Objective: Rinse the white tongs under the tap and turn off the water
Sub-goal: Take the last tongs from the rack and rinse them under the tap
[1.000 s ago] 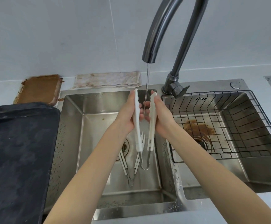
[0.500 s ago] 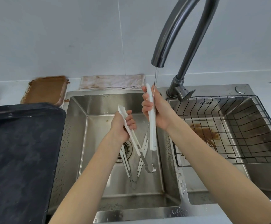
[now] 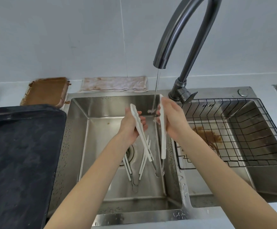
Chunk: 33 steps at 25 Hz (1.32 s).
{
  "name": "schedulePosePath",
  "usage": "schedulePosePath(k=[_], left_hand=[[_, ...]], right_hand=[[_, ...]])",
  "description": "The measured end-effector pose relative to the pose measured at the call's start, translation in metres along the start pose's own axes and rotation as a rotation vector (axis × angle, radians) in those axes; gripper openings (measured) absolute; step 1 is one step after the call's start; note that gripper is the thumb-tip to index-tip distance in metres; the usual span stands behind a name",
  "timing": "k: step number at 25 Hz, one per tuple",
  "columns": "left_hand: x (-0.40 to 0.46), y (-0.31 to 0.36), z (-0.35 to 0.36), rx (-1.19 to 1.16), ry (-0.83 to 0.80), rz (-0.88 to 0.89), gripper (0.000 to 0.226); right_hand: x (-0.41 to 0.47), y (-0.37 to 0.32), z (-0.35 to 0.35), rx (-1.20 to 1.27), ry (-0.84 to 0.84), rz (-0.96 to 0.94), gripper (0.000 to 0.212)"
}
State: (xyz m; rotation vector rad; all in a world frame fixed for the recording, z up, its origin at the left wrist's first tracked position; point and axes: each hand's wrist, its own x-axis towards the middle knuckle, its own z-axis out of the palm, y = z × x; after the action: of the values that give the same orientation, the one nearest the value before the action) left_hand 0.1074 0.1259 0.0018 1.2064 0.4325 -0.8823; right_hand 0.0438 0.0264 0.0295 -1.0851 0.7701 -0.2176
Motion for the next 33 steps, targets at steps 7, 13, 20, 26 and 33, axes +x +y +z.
schedulePosePath(k=[7, 13, 20, 26, 33], left_hand=[[-0.012, -0.006, 0.039, 0.231, -0.144, 0.03, 0.038], [-0.016, 0.003, 0.04, 0.371, -0.183, 0.181, 0.018], [-0.02, -0.005, 0.001, 0.511, -0.137, 0.151, 0.056], [-0.013, -0.027, -0.048, 0.628, 0.006, 0.146, 0.052], [0.007, -0.058, -0.088, 0.895, 0.131, 0.152, 0.037]], right_hand=[[-0.009, -0.008, -0.024, -0.157, 0.12, -0.16, 0.014], [-0.02, -0.011, -0.026, -0.263, 0.037, -0.209, 0.018], [-0.015, 0.009, -0.02, -0.392, 0.027, -0.006, 0.048], [-0.008, 0.057, -0.011, -0.857, -0.109, 0.157, 0.068], [0.005, 0.103, -0.004, -0.911, -0.109, 0.285, 0.045]])
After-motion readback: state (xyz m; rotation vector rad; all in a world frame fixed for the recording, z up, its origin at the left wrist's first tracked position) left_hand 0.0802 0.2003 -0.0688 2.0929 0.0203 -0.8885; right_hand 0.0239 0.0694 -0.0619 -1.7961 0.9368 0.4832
